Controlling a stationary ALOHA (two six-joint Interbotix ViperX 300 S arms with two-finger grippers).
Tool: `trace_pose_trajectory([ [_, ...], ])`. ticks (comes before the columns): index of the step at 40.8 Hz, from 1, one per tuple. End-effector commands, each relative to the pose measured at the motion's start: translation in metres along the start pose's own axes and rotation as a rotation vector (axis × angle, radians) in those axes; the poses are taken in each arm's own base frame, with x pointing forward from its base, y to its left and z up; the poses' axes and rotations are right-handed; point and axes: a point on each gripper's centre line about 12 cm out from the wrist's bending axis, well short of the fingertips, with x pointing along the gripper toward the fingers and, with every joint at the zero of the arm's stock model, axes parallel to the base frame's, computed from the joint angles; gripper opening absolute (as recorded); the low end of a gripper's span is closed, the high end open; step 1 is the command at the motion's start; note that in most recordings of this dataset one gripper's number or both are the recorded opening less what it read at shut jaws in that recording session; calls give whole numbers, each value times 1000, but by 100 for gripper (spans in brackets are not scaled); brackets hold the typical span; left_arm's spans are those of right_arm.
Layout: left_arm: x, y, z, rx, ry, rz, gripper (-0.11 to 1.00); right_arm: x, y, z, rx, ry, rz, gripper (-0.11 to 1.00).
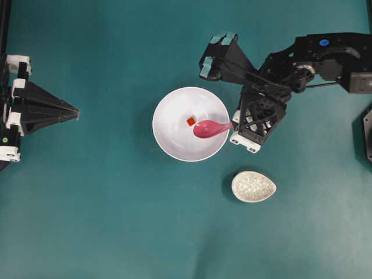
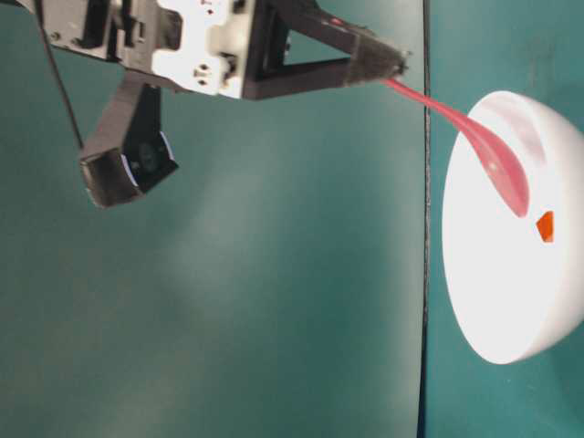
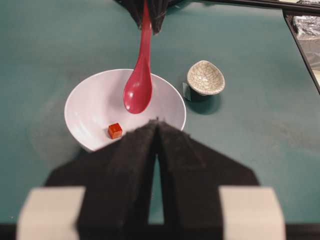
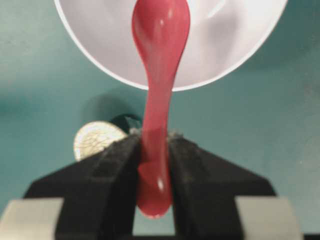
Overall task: Grip the spoon and scoop the red block from the bowl with right arm.
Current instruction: 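Lower the spoon bowl into the white bowl beside the red cube, then push the spoon under the red cube, sweeping toward the bowl's left side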
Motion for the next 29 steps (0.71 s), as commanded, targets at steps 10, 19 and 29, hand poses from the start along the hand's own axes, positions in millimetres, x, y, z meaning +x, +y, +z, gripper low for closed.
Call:
trace_pose_trajectory([
  [10,2,-1,7,2,-15,-1,0,0,0,9,-29,-22,-26,23],
  [19,1,-1,7,2,-17,-3,0,10,-3,11,-31,-10,-38,23],
  [29,2,-1,7,2,-15,-1,0,20,-4,18,-33,-30,-44,23],
])
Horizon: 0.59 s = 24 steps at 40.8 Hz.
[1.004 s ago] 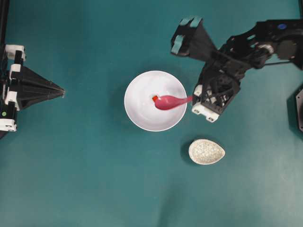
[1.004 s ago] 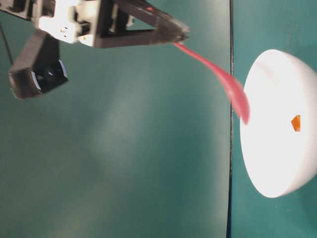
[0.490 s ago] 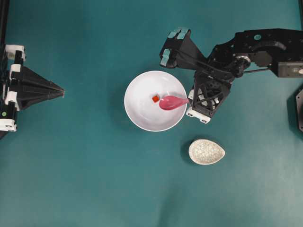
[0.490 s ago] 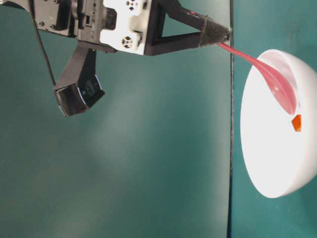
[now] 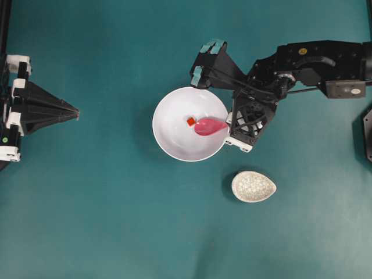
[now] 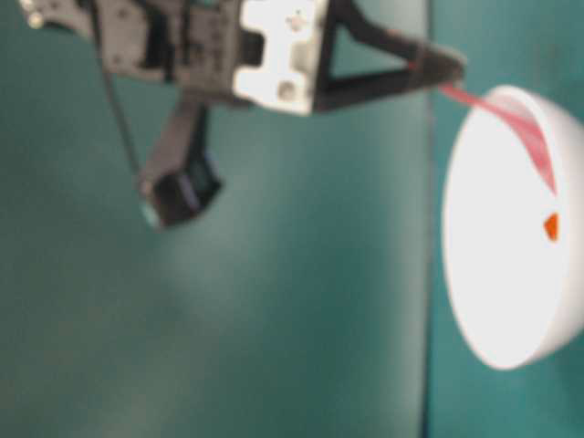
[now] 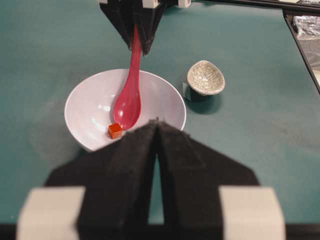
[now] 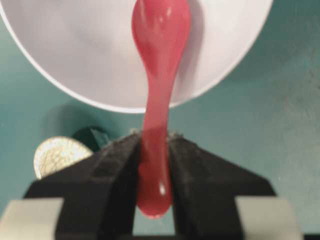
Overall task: Grip the spoon and scoop the red block from the bowl with right arm.
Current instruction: 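Push the spoon under the red cube, sweeping toward the bowl's left side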
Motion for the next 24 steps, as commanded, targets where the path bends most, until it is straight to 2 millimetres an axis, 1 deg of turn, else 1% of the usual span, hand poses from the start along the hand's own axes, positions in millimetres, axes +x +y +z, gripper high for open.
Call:
trace_pose_trajectory([
  [1,2,-1,7,2,-15,-1,0,-10,6,13,-10,-58,15,23],
  [8,2,-1,7,2,-14,-1,0,-4,6,21,-17,-78,2,23],
  [16,2,-1,7,3,-15,-2,0,-4,9,33,-21,-132,9,23],
  [24,2,-1,7,2,-15,-1,0,-4,13,34,-23,-138,16,23],
])
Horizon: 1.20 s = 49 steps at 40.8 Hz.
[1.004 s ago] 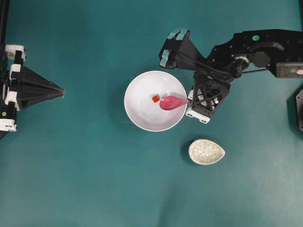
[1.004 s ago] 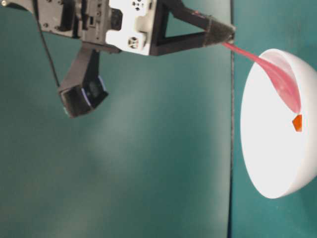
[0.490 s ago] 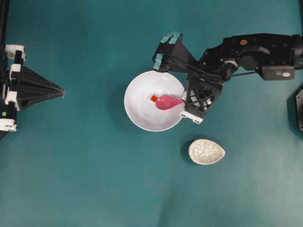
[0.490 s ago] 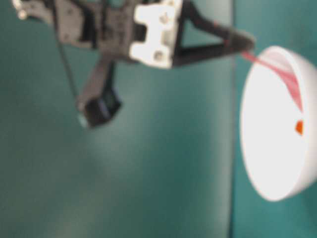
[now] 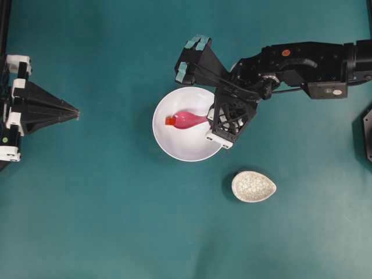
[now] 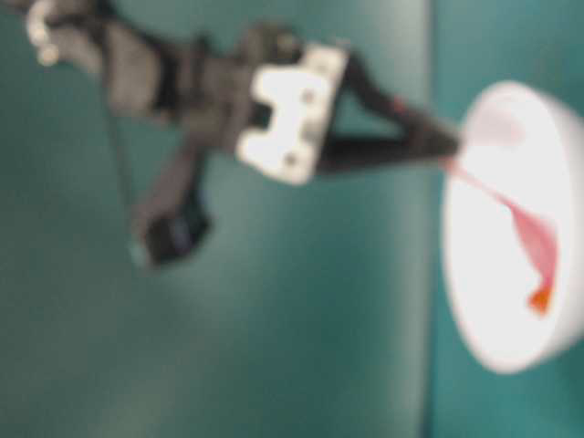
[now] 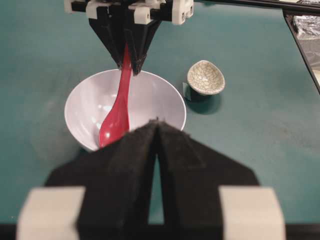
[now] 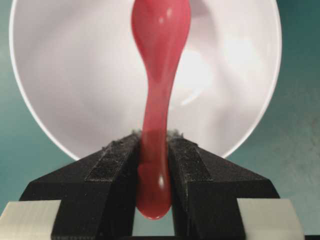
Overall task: Grip the spoon and scoop the red block from the bowl with right arm.
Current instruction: 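Push the spoon under the red cube, sweeping toward the bowl's left side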
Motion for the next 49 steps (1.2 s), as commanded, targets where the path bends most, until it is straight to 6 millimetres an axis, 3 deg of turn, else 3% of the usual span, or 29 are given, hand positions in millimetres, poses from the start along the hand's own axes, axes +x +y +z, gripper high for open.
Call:
trace_pose_trajectory([
  [1,2,-1,7,2,-15,-3,0,-11,9,8,-10,-45,19,23],
  [22,2,-1,7,2,-15,-3,0,-9,24,10,-23,-98,54,23],
  [49,2,-1,7,3,-15,-2,0,-14,29,6,-33,-137,68,23],
])
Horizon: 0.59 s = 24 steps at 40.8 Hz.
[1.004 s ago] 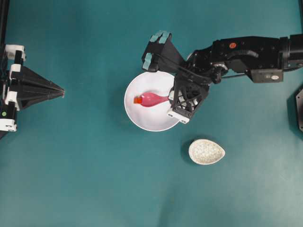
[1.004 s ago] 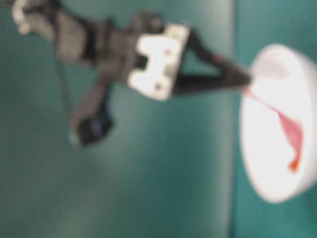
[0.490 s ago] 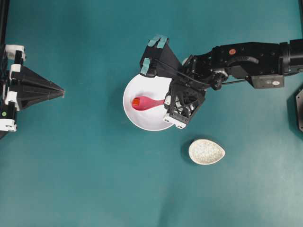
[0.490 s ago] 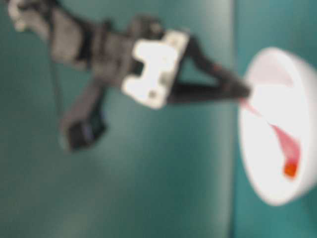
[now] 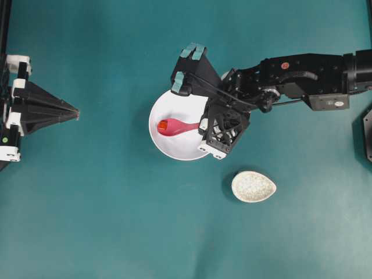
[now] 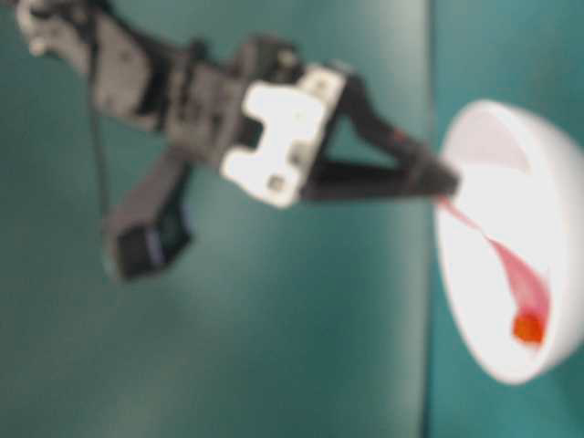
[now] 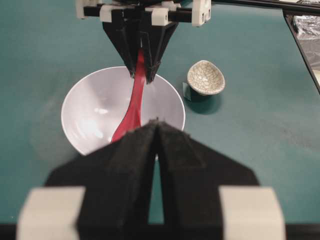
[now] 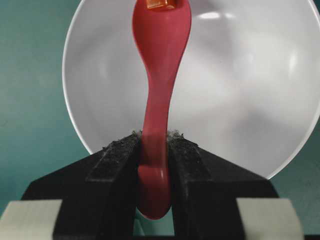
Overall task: Grip the spoon and scoop the red block from the bowl with right arm.
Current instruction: 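Push the spoon under the red cube, sweeping toward the bowl's left side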
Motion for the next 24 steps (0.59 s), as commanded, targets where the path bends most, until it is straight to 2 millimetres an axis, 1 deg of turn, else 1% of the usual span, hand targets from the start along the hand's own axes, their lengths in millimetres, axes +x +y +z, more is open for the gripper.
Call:
trace_pose_trajectory([
  [1,2,-1,7,3,-15,-3,0,-17,7,5,-2,-48,22,23],
  [9,2,-1,7,2,-15,-4,0,-22,8,2,-5,-77,29,23],
  [16,2,-1,7,2,-15,-3,0,-34,10,4,-9,-138,46,23],
  [24,2,-1,7,0,-15,-4,0,-46,11,1,-12,-170,56,23],
])
